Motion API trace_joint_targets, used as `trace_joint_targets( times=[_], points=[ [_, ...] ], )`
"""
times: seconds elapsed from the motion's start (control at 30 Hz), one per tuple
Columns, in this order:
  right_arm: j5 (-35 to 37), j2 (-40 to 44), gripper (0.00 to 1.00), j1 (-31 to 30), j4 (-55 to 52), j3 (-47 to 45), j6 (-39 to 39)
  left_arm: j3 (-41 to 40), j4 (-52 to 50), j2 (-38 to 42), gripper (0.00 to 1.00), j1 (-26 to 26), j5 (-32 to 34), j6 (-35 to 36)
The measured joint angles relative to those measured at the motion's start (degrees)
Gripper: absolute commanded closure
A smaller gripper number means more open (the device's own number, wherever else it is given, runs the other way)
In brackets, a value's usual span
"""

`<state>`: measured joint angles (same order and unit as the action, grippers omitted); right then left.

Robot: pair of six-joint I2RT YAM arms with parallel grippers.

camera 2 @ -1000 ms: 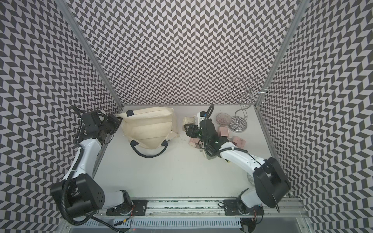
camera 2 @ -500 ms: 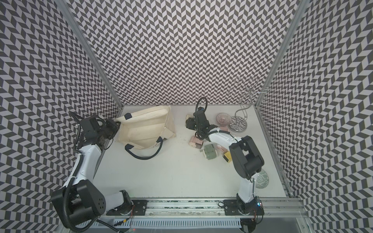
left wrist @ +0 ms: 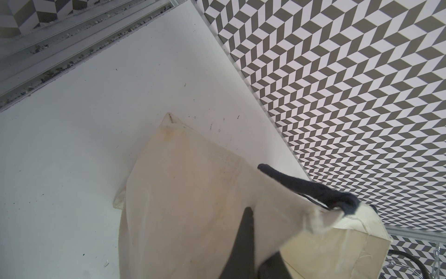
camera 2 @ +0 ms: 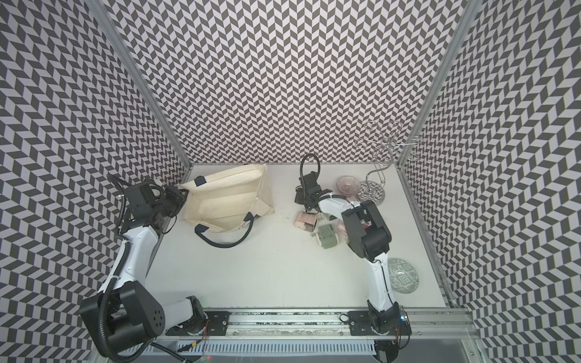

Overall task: Take out the pencil sharpeners from the tote bags
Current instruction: Place the pencil sharpener at the center of the board.

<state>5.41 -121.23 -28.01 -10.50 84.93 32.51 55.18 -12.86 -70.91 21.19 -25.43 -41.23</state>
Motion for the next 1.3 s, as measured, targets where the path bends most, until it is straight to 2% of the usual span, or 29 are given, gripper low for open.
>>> trace_joint_targets(
  times=[0.03, 0.1, 0.2, 0.3, 0.37, 0.43, 0.57, 0.7, 0.8, 0.9, 1.0, 1.13, 1.27, 1.3],
  points=[
    [0.2, 0.0, 0.59, 0.0, -0.2, 0.0, 0.0, -0.1, 0.1, 0.0, 1.0, 0.0, 0.0, 0.0],
    [0.4, 0.0, 0.42, 0.0, -0.3, 0.0, 0.0, -0.3, 0.4, 0.0, 1.0, 0.0, -0.3, -0.1],
    [0.5, 0.0, 0.26, 0.0, -1.5, 0.4, -0.2, -0.4, 0.6, 0.0, 1.0, 0.0, -0.5, -0.3],
    [0.5, 0.5, 0.18, 0.0, -2.6, 0.5, -0.3, -0.4, 0.8, 0.0, 1.0, 0.1, -0.7, -0.5],
    [0.3, 1.9, 0.16, 0.0, -4.1, 0.2, -0.3, -0.4, 0.9, 0.0, 1.0, 0.1, -0.8, -0.5],
    [0.0, 4.8, 0.16, -0.2, -5.3, -0.5, -0.3, -0.4, 0.9, 0.0, 1.0, 0.1, -0.9, -0.5],
    [-1.3, 17.5, 0.23, -2.8, -4.3, -7.4, -0.7, -0.4, 0.9, 0.0, 1.0, 0.1, -0.9, -0.5],
    [-3.4, 32.1, 0.36, -11.1, 3.8, -19.9, -0.7, -0.4, 0.9, 0.0, 1.0, 0.1, -0.9, -0.5],
    [-5.8, 37.9, 0.44, -18.1, 11.9, -30.7, 0.5, -0.4, 0.9, 0.0, 1.0, 0.1, -0.9, -0.5],
    [-7.0, 37.0, 0.45, -21.7, 16.2, -37.1, 1.7, -0.4, 0.8, 0.0, 1.0, 0.1, -0.9, -0.4],
    [-7.8, 33.4, 0.46, -24.7, 18.3, -39.1, 2.7, -0.4, 0.8, -0.2, 1.0, 0.1, -0.8, -0.4],
    [-8.5, 28.5, 0.49, -28.0, 22.4, -37.0, 2.7, -0.4, 0.8, -0.7, 1.0, 0.1, -0.9, -0.3],
    [-9.1, 22.1, 0.56, -30.6, 26.3, -30.4, 3.5, 0.8, -0.3, -1.7, 1.0, 0.1, -0.9, 0.4],
    [-9.3, 20.4, 0.57, -30.9, 26.8, -28.5, 3.9, 1.4, -1.0, -2.1, 0.96, 0.1, -0.9, 0.7]
  ],
)
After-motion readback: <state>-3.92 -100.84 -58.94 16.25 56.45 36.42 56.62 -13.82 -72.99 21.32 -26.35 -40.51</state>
